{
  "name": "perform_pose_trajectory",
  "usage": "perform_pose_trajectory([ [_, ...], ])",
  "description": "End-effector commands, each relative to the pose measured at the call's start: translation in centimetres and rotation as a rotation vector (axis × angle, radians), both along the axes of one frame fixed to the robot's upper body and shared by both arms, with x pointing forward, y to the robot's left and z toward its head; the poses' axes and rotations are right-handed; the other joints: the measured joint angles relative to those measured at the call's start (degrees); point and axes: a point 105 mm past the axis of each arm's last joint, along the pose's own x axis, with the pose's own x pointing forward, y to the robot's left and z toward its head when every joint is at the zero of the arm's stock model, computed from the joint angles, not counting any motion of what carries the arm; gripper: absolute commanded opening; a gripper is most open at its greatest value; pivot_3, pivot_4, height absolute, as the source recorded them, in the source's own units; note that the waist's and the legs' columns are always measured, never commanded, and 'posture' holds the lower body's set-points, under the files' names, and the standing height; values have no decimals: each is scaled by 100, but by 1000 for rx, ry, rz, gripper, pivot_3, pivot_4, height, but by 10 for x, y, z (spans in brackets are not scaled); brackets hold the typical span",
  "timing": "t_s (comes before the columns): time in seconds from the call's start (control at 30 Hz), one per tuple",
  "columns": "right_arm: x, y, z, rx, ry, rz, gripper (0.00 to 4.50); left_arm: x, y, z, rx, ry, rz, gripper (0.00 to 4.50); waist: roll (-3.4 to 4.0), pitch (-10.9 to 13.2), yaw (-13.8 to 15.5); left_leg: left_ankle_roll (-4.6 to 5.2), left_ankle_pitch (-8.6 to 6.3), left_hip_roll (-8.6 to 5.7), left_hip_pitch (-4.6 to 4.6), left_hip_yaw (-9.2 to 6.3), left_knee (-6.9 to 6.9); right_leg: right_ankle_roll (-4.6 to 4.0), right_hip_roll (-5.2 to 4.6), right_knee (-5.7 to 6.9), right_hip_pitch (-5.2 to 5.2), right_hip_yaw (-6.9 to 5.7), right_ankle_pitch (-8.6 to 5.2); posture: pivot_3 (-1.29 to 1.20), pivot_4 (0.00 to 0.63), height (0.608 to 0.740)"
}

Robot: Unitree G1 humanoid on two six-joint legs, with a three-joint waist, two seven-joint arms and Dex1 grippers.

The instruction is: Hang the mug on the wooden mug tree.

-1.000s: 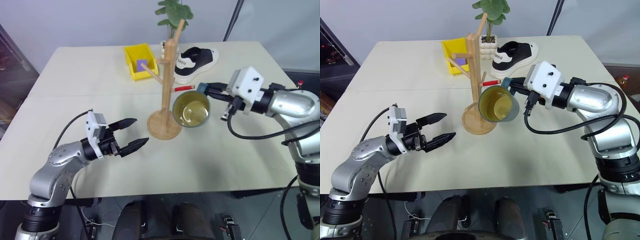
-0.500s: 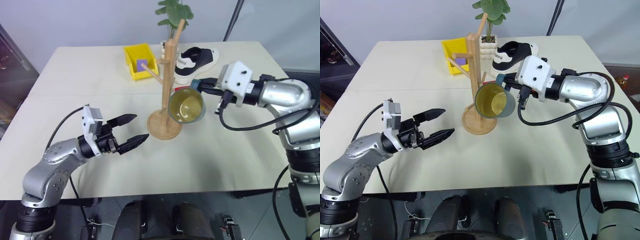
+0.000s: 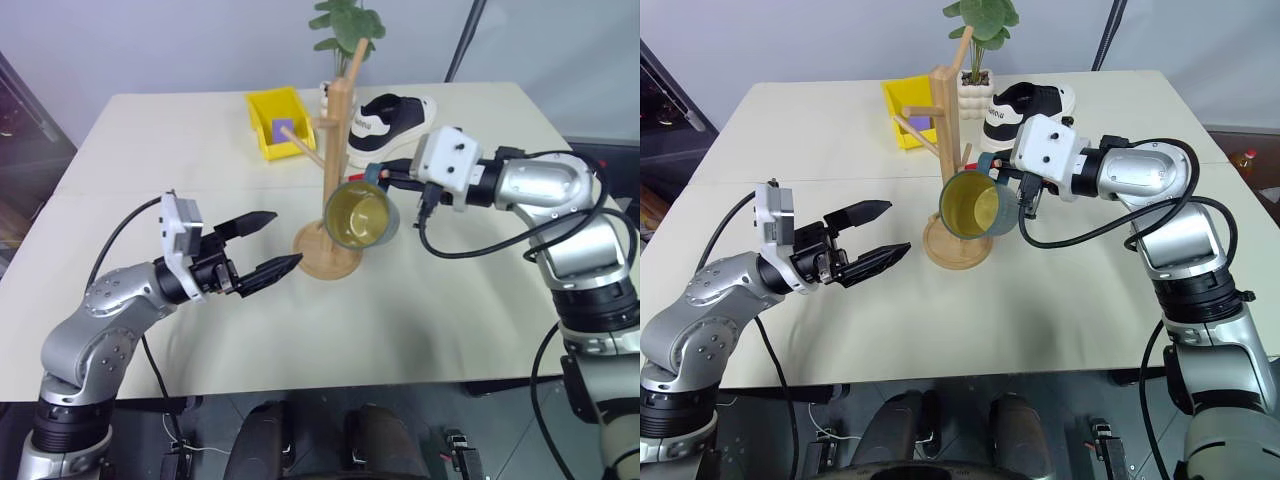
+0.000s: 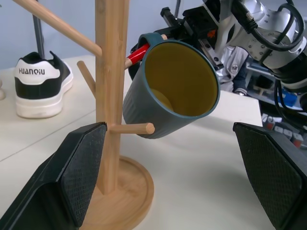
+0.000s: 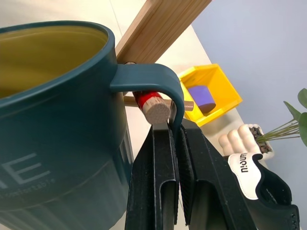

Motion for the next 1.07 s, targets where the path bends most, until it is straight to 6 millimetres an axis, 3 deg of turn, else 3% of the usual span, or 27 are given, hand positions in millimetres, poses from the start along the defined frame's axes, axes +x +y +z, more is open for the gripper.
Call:
perform_pose_trajectory([
  [0.03,-3,3,20,14,-74,17,989,-6,0,12,-9,-55,-5,4500,0,0,0,0,0,0,0,0,0,0,0,0,0,0,0,0,150,740],
  [0.17,-4,1,27,14,-114,8,2961,-5,0,13,-15,-55,-1,4500,0,0,-4,0,0,0,0,0,0,0,0,0,0,0,0,0,150,740],
  [0.3,-5,-12,39,34,-149,-34,2961,-3,3,11,-19,-47,19,4500,0,0,0,0,0,0,0,0,0,0,0,0,0,0,0,0,150,740],
  [0.47,-12,-54,48,279,-76,-122,2961,13,21,-4,2,-1,180,4500,-6,3,21,0,0,0,0,-2,0,0,0,-3,4,-1,0,0,150,740],
  [0.57,-19,-83,25,436,44,-192,2961,25,41,-21,28,27,317,4500,-7,3,22,1,-1,0,2,-4,-3,0,0,-6,9,-1,0,0,150,740],
  [0.67,-25,-97,-18,551,170,-252,2961,36,64,-43,48,54,490,4500,-7,3,8,2,-2,0,3,-3,-3,0,0,-6,9,-1,0,0,150,740],
  [0.83,-30,-94,-75,704,241,-340,2961,48,97,-73,44,72,730,4500,-5,4,-16,1,-1,3,7,-1,-4,0,0,5,3,1,0,0,150,740],
  [1.07,-27,-86,-112,786,259,-405,2961,50,110,-88,59,48,849,4500,-8,3,8,1,-1,1,1,2,-2,1,1,7,-3,2,1,0,150,740],
])
